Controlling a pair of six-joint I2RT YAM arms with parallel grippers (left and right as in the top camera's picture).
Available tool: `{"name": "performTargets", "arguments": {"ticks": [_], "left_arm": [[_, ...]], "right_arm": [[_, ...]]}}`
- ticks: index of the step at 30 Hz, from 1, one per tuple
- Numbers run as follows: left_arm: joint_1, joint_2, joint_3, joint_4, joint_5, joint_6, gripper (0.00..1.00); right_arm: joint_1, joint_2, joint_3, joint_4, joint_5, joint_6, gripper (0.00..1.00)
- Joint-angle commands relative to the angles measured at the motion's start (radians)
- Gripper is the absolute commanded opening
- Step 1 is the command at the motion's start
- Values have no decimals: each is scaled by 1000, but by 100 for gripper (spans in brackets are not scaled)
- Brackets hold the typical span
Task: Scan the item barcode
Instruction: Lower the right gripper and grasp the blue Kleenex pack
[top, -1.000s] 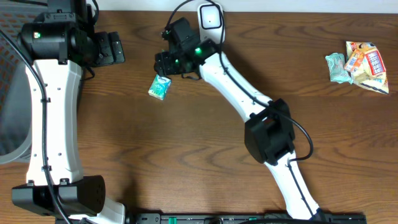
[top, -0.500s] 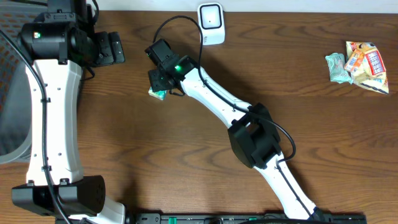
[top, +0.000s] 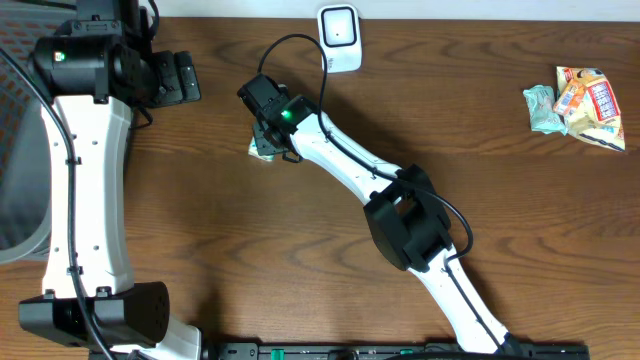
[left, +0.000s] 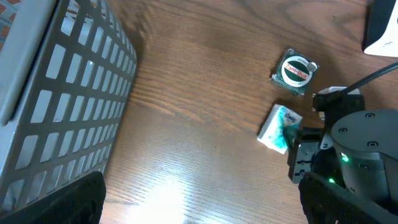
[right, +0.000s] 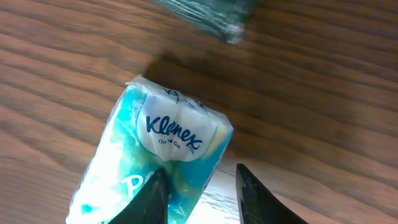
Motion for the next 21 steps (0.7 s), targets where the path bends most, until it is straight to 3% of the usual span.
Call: {"name": "performTargets", "arguments": {"ticks": [1,7,14,21], "left_arm": [[4,4,-5,0,-16,-9,98],[4,4,-5,0,-16,-9,98],[4,4,-5,0,-16,-9,98],[4,4,-5,0,-16,-9,98]], "right_arm": [[-21,1,-3,-50,118,6,28],[-61,-37,-3,-134,196,6,23],[-85,-130,-3,-190,277,-30,26],[-73,-151,-7,-132,254,-157,47]]}}
